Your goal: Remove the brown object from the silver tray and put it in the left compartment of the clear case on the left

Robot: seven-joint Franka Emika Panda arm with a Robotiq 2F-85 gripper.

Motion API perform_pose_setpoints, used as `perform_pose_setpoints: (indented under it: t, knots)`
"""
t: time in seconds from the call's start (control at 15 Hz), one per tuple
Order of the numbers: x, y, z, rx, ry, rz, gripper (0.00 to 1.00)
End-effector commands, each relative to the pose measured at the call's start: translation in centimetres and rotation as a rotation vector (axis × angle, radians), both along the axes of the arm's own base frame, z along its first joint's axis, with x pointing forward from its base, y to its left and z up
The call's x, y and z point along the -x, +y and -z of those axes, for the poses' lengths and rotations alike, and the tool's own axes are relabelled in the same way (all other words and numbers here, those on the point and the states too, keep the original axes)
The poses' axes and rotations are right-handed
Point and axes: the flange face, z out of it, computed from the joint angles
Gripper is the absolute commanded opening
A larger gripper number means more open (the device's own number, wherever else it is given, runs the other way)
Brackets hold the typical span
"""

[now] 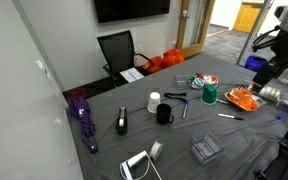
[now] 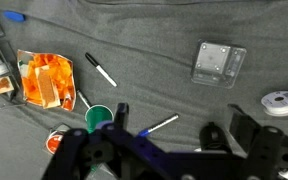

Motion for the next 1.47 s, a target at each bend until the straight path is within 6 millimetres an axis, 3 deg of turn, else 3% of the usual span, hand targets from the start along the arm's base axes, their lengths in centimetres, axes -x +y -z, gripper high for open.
perform_pose_setpoints:
  t: [0.0,0.4,0.8,0.87,0.93,1.07,1.4]
  knots:
    - [-1.8,-4.0,0.3,-0.034,0.059,-0.108,1.00]
    - [-4.1,-11.0,0.7,-0.111,0.020,-0.283,1.00]
    - [-5.4,-18.7,3.4,-0.108,0.082,-0.271,1.00]
    - [-5.4,-19.1,3.8,-0.154,0.087,-0.244,1.00]
    - [-5.2,-18.1,2.7,-0.129,0.058,-0.255,1.00]
    - [-5.4,-19.0,3.5,-0.141,0.076,-0.235,1.00]
    - [-5.5,-19.0,3.7,-0.143,0.080,-0.235,1.00]
